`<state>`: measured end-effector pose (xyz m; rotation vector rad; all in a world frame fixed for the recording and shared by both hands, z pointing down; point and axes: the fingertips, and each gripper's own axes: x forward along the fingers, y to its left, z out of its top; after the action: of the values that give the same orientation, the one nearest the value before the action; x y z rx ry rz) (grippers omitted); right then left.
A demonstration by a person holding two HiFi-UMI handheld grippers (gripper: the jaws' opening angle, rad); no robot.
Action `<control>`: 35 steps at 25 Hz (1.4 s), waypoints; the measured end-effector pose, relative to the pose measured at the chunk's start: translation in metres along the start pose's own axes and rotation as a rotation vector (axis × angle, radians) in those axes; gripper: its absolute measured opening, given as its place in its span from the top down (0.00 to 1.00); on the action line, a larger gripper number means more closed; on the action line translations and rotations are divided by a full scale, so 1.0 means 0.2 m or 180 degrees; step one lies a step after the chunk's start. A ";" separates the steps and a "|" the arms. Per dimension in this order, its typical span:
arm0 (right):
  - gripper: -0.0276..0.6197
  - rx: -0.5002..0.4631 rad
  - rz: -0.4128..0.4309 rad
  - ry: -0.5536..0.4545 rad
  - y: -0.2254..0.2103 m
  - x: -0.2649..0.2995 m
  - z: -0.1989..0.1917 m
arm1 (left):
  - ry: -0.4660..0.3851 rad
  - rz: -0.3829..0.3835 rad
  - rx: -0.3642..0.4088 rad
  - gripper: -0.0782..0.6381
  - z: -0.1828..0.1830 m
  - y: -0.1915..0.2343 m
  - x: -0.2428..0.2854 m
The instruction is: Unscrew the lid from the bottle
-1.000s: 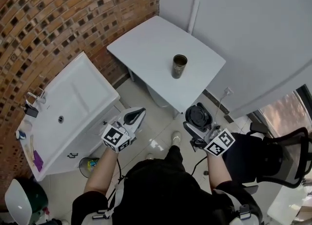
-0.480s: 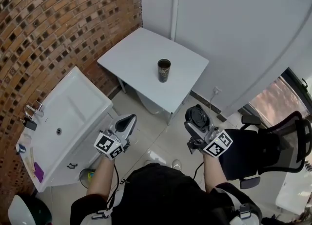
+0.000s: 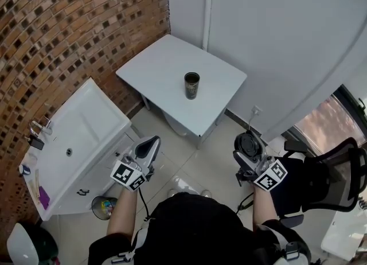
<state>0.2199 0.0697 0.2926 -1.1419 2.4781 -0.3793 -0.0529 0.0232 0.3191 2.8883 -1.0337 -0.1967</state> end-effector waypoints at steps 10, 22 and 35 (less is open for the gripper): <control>0.21 0.0055 0.0115 -0.0020 -0.05 0.05 0.01 | 0.0035 -0.0008 -0.0075 0.88 -0.06 -0.07 0.07; 0.21 -0.0028 0.0032 -0.0102 -0.12 0.04 0.04 | 0.0153 -0.0082 -0.0026 0.88 -0.09 -0.06 0.10; 0.21 -0.0181 0.0209 0.0156 -0.05 0.14 -0.05 | 0.0188 -0.0143 -0.0061 0.88 -0.13 -0.01 0.12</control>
<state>0.2059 0.0415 0.2987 -1.0823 2.5770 -0.3237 -0.0289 0.0101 0.3425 2.8833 -0.9527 -0.1222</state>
